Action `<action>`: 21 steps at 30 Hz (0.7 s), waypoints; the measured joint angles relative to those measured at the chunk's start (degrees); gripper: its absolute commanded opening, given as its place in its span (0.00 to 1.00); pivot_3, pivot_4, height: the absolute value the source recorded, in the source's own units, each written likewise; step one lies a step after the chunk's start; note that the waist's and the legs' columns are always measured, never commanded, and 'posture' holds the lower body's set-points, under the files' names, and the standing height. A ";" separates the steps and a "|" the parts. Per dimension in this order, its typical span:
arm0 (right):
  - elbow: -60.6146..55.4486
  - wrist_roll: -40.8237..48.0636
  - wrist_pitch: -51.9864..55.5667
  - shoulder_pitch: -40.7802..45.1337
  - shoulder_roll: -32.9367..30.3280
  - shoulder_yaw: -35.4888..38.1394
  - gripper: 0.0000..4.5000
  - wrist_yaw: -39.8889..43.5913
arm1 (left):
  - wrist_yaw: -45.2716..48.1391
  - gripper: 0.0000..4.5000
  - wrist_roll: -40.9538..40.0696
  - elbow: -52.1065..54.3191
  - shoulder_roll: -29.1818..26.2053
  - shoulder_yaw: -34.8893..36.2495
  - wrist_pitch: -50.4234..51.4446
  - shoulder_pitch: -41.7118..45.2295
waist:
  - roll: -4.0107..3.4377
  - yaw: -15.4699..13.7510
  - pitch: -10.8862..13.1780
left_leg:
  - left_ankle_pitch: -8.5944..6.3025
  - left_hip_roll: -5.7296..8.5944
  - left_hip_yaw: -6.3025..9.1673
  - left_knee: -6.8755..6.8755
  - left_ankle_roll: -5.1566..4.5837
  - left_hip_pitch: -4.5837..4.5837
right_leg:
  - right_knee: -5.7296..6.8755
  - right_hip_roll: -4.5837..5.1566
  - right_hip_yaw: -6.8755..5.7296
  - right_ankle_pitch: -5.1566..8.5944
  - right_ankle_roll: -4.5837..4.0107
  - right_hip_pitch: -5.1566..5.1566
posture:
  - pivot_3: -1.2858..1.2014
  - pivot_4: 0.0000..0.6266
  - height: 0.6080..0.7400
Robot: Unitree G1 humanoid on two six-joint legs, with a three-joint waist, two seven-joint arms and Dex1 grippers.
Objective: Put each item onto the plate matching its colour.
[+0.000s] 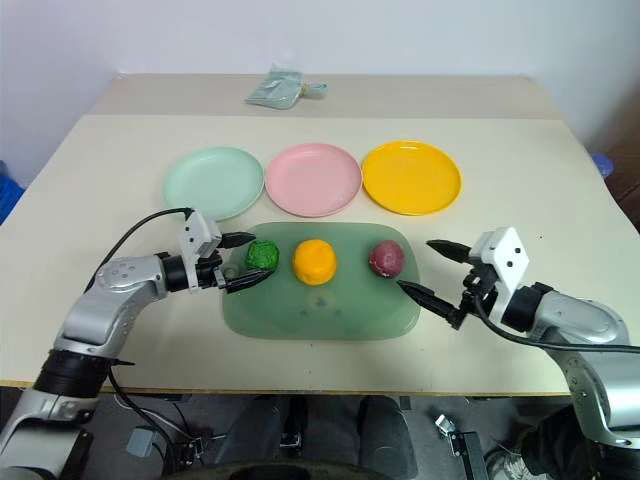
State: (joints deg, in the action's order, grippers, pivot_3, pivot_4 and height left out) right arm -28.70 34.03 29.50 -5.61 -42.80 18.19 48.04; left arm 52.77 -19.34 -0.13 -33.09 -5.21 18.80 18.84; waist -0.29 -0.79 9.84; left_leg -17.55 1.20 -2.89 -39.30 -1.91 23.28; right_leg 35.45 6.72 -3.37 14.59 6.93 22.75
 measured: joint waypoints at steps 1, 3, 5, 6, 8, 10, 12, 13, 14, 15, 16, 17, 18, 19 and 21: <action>-0.35 -0.01 0.03 0.02 0.45 -0.25 1.00 -0.55 | -0.03 0.73 0.15 -0.58 0.58 -0.04 -0.34 0.30 | 0.00 0.01 0.00 | 0.00 0.00 0.00 0.00 0.00 0.00 | -0.01 -0.01 0.00 0.00 0.00 0.00 | 0.52 0.24 1.00; -0.51 -0.03 0.07 0.01 0.92 -1.13 1.00 -1.36 | 0.02 0.53 0.15 -0.93 1.02 -0.06 -0.59 0.54 | 0.00 0.03 0.00 | 0.00 -0.01 0.00 0.00 0.00 0.00 | 0.00 -0.01 0.00 0.00 0.00 0.00 | 0.52 0.24 1.00; -0.53 -0.04 0.08 0.17 1.23 -2.00 1.00 -1.91 | -0.67 0.53 0.43 -0.88 0.84 0.17 -0.69 0.47 | 0.00 0.04 0.00 | 0.00 -0.01 0.01 0.00 0.00 0.00 | 0.00 -0.01 0.00 0.00 0.00 0.01 | 0.52 0.24 1.00; -0.53 -0.03 0.12 0.46 1.23 -2.28 1.00 -2.17 | -1.59 0.53 0.56 -0.89 0.80 0.98 -0.70 0.35 | 0.00 0.04 0.00 | 0.00 -0.02 0.01 0.00 0.00 0.00 | 0.00 -0.01 0.00 0.00 0.00 0.01 | 0.52 0.24 1.00; -0.54 -0.01 0.16 1.67 1.23 -2.47 1.00 -2.63 | -4.48 0.53 0.51 -1.19 0.94 4.23 -0.80 0.45 | 0.02 0.05 0.01 | 0.00 -0.02 0.02 -0.01 0.00 0.00 | 0.01 -0.01 0.00 0.00 0.00 0.01 | 0.52 0.24 1.00; -0.55 0.02 0.38 3.87 1.28 -3.51 1.00 -3.26 | -10.66 0.53 0.93 -4.34 2.34 8.28 -1.06 3.28 | 0.06 -0.01 0.03 | 0.02 -0.02 0.06 -0.07 0.02 0.01 | 0.09 -0.01 -0.01 0.00 0.01 0.02 | 0.52 0.24 1.00; -0.73 0.10 1.21 6.37 1.73 -4.98 1.00 -4.23 | -17.46 0.53 2.54 -7.79 2.95 11.83 -1.52 6.89 | 0.09 -0.11 0.04 | 0.01 0.00 0.08 -0.13 0.00 0.01 | 0.11 -0.01 -0.04 0.00 0.01 -0.01 | 0.52 0.24 1.00; -0.93 0.17 1.59 7.40 2.28 -5.84 1.00 -4.84 | -20.12 0.53 3.29 -9.29 3.06 13.11 -1.58 8.54 | 0.10 -0.10 0.03 | 0.00 0.01 0.08 -0.16 -0.02 0.04 | 0.11 -0.01 -0.04 0.00 0.02 0.00 | 0.52 0.24 1.00; -0.93 0.24 2.23 8.34 2.83 -6.77 1.00 -5.37 | -22.32 0.53 4.21 -10.74 3.12 13.69 -1.74 9.89 | 0.11 -0.10 0.02 | -0.01 0.01 0.07 -0.20 -0.03 0.04 | 0.13 -0.01 -0.04 0.00 0.02 -0.01 | 0.52 0.24 1.00; -0.88 0.19 2.65 9.52 3.51 -8.01 1.00 -5.81 | -24.25 0.53 5.32 -12.98 3.42 13.82 -1.88 11.51 | 0.11 -0.10 0.02 | -0.01 0.02 0.07 -0.24 -0.03 0.05 | 0.14 -0.01 -0.05 0.00 0.02 -0.01 | 0.52 0.24 1.00; -0.88 0.16 2.77 10.94 4.09 -9.61 1.00 -6.10 | -25.94 0.53 6.49 -15.68 3.96 13.72 -1.93 13.18 | 0.11 -0.11 0.02 | -0.02 0.03 0.07 -0.28 -0.04 0.08 | 0.15 -0.02 -0.06 0.00 0.03 -0.01 | 0.52 0.24 1.00; -0.92 0.14 2.77 11.77 4.33 -10.66 1.00 -6.13 | -26.77 0.53 7.10 -17.34 4.53 13.64 -2.06 14.01 | 0.12 -0.10 0.02 | -0.03 0.03 0.07 -0.31 -0.05 0.08 | 0.21 -0.03 -0.07 0.00 0.03 -0.01 | 0.52 0.24 1.00; -0.90 0.02 2.82 12.38 4.55 -11.35 1.00 -6.20 | -27.01 0.53 7.51 -19.33 5.19 13.47 -2.18 14.88 | 0.12 -0.13 0.03 | -0.04 0.03 0.07 -0.38 -0.08 0.11 | 0.42 -0.03 -0.08 0.01 0.04 0.00 | 0.52 0.24 1.00; -0.90 -0.05 2.85 12.83 4.68 -11.79 1.00 -6.28 | -27.01 0.63 7.61 -20.84 5.52 13.12 -2.27 15.37 | 0.15 -0.10 0.04 | -0.05 0.03 0.06 -0.41 -0.10 0.14 | 0.44 -0.03 -0.09 0.01 0.05 0.02 | 0.52 0.24 1.00; -0.68 -0.46 2.90 14.12 5.10 -13.11 1.00 -6.79 | -26.68 0.84 8.26 -25.64 6.21 12.50 -3.19 17.28 | 0.23 -0.02 0.09 | -0.05 0.03 0.05 -0.50 -0.10 0.14 | 0.52 -0.04 -0.09 0.01 0.05 0.03 | 0.52 0.24 1.00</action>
State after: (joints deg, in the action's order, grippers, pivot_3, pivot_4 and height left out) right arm -29.38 33.57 32.40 8.51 -37.71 5.08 41.26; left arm 26.08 -11.08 -25.77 -26.88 7.29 15.60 36.11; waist -0.06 -0.81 9.93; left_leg -17.60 1.23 -2.84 -39.80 -2.01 23.42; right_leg 35.97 6.68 -3.46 14.60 6.98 22.78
